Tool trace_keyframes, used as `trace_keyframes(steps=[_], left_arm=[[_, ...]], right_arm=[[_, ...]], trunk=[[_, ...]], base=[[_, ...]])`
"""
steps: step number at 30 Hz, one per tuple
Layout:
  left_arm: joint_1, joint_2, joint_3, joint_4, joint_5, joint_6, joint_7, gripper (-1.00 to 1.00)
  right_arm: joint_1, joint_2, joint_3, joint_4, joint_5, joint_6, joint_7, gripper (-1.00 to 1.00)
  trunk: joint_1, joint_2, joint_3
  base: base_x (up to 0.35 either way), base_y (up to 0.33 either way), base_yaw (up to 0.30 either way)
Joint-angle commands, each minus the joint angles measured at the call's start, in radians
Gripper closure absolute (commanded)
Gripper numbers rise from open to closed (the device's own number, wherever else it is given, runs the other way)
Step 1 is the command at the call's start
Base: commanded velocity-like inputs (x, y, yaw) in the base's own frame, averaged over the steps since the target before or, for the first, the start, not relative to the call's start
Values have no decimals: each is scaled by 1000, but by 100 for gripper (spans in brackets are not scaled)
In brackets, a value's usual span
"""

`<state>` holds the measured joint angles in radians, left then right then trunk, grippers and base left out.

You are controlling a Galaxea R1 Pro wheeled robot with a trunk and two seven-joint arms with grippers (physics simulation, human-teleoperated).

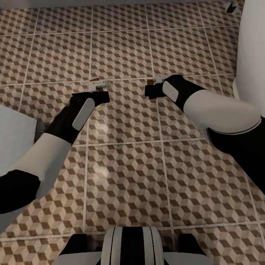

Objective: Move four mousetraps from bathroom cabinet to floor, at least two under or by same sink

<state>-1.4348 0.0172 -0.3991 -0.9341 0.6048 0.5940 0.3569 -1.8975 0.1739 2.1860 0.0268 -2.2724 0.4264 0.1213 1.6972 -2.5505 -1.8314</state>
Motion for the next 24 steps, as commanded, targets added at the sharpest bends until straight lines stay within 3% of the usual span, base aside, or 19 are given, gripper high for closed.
trace_keyframes(steps=[1, 6, 24], left_arm=[[-1, 1, -4, -2, 10, 1, 10, 100], [0, 3, -4, -2, 10, 1, 10, 100], [0, 4, -8, -2, 9, 1, 10, 100]], right_arm=[[0, 1, 8, 3, -4, 1, 4, 100], [0, 1, 10, 2, -3, -44, 2, 100], [0, 1, 11, 2, -2, -49, 1, 100]], trunk=[[0, 0, -1], [0, 0, -1], [0, 0, -1]], base=[[338, -89, 0], [338, -80, 0], [338, -5, 0]])
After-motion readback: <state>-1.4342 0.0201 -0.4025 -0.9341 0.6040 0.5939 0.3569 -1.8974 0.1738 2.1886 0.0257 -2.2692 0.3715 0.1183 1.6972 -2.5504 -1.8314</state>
